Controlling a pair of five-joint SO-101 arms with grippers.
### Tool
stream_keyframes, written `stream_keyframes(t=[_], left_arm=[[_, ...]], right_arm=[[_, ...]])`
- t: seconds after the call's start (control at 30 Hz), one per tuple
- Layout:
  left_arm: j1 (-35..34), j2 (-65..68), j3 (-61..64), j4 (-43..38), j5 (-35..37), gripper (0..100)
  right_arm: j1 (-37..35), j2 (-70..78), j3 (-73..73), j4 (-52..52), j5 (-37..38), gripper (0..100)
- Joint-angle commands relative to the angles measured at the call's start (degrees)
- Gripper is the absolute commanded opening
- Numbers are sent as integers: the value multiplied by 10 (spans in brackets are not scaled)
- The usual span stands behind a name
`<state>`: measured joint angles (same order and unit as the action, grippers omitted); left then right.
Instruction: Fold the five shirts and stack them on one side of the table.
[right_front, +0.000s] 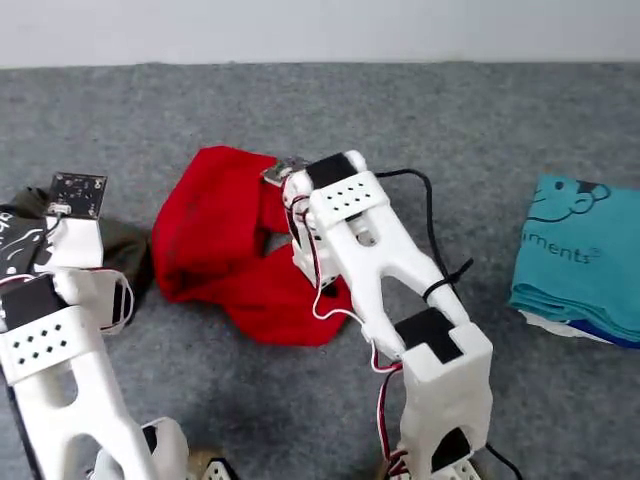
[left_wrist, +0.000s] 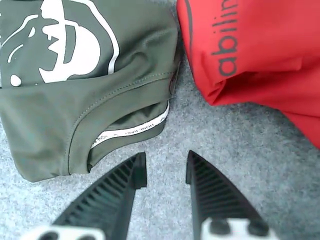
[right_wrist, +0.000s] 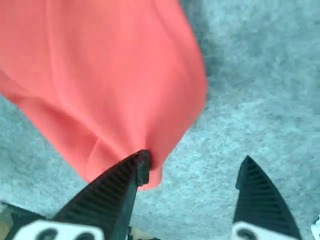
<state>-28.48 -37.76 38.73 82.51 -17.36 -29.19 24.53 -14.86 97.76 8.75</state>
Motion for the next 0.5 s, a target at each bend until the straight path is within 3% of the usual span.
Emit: stream_keyframes(t=[0.0, 0.13, 0.33, 0.47], left_arm=[[-1, -16, -4, -12, -5, 137], [-1, -16, -4, -12, -5, 137], [-1, -16, -5, -12, -5, 137], [-1, -16, -2, -12, -5, 137]], right_arm=[[9, 19, -31, -28, -21, 245], [5, 58, -31, -54, -34, 243], [-85, 107, -40, -71, -30, 244], [-102, 108, -75, -44, -31, 244]])
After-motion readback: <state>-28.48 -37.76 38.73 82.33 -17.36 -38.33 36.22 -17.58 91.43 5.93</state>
